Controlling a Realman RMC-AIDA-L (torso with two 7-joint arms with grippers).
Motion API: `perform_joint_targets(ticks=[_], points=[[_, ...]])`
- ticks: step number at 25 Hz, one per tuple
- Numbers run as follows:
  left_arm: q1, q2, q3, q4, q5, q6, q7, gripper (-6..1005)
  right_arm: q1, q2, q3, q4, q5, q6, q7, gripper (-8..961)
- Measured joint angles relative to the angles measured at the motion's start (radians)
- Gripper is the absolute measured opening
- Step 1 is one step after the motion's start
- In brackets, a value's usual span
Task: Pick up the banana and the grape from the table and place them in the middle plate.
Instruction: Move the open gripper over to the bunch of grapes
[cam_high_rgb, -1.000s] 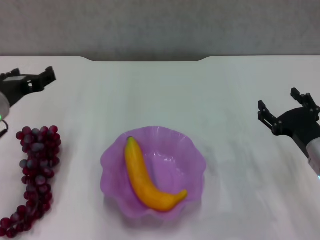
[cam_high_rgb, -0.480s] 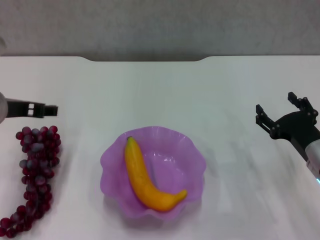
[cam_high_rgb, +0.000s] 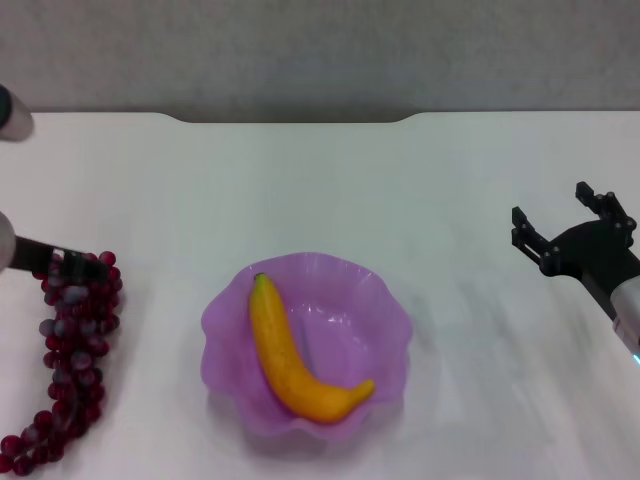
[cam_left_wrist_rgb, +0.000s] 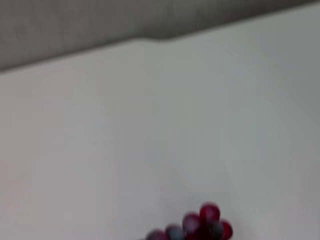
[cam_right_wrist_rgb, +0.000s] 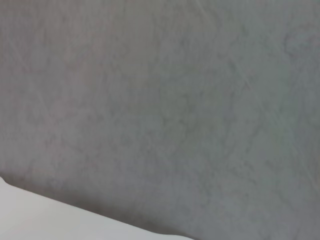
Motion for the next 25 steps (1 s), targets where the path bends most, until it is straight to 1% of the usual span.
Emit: perform_joint_targets(ticks=[6, 17, 25], points=[[-0.054, -0.001, -0.006, -0.151, 0.009, 0.043, 0.005, 886, -0.005, 0.0, 0.007, -0.004, 0.0, 0.001, 0.0, 883], [-0.081, -0.001, -0.008, -0.265, 0.006, 0.098, -0.008, 885, -0.001, -0.001, 0.009, -0.006, 0.0, 0.001, -0.009, 883], [-0.13, -0.001, -0.019, -0.407, -0.003, 0.155, -0.01, 884, -0.003, -0.002, 0.009, -0.005, 0.0, -0.005, -0.007, 883]])
